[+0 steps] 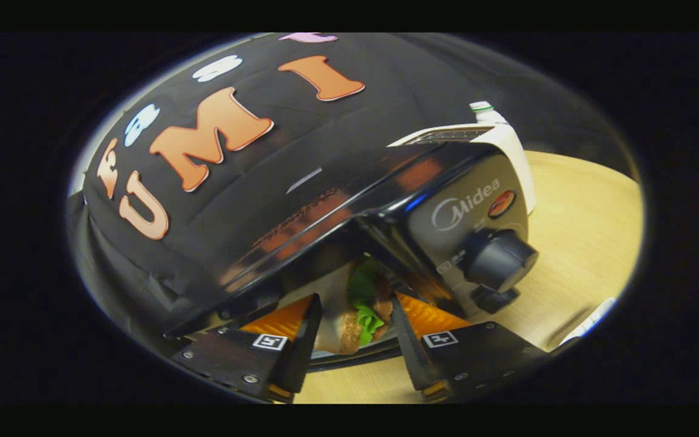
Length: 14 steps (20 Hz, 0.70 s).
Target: Open the toaster oven, put the food inside, and close the toaster oven door.
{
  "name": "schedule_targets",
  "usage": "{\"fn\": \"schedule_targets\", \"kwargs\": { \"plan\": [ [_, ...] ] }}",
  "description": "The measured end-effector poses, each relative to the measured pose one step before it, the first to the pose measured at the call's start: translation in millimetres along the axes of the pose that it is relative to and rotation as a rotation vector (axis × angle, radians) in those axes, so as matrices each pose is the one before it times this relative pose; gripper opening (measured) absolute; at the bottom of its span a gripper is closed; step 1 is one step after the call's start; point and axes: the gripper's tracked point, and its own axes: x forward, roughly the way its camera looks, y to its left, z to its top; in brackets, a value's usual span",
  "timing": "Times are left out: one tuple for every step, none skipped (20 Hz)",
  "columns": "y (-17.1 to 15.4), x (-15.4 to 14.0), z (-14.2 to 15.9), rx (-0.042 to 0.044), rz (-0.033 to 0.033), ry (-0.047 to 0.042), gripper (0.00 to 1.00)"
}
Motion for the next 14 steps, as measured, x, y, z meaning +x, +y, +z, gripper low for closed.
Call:
{"fn": "schedule_targets", "kwargs": {
  "plan": [
    [0.35,-7.8,-2.64,-0.03472,-0.00688,0.00856,0.68],
    [-1.03,-5.87,-1.53,-0.03103,-0.0061,0.01323,0.72],
    [-2.44,-7.81,-1.19,-0.02466,-0.00456,0.01284,0.74],
    [-1.45,-9.2,-2.68,-0.00512,0.00983,0.01852,0.77],
    [1.47,-12.57,-0.87,-0.00363,0.01585,0.01806,0.77],
    [-0.7,-11.29,-1.6,-0.00564,0.00936,0.01157,0.78],
    [1.92,-10.82,0.15,-0.0146,0.01656,0.0041,0.79],
    [-0.57,-12.66,-1.66,-0.02327,0.01263,0.00221,0.84],
    [0.61,-11.1,-1.92,-0.02596,0.01466,0.00365,0.84],
    [-1.9,-9.85,-5.79,-0.02541,0.00762,0.01544,0.84],
    [-1.45,-9.0,-6.76,-0.02304,0.0088,0.0154,0.84],
    [-0.34,-8.64,-8.02,-0.02218,0.00834,0.01895,0.84],
    [-2.69,-7.23,-10.12,-0.0246,0.0007,0.0214,0.85],
    [-2.4,-7.01,-10.6,-0.02368,0.00321,0.01904,0.85]
  ]
}}
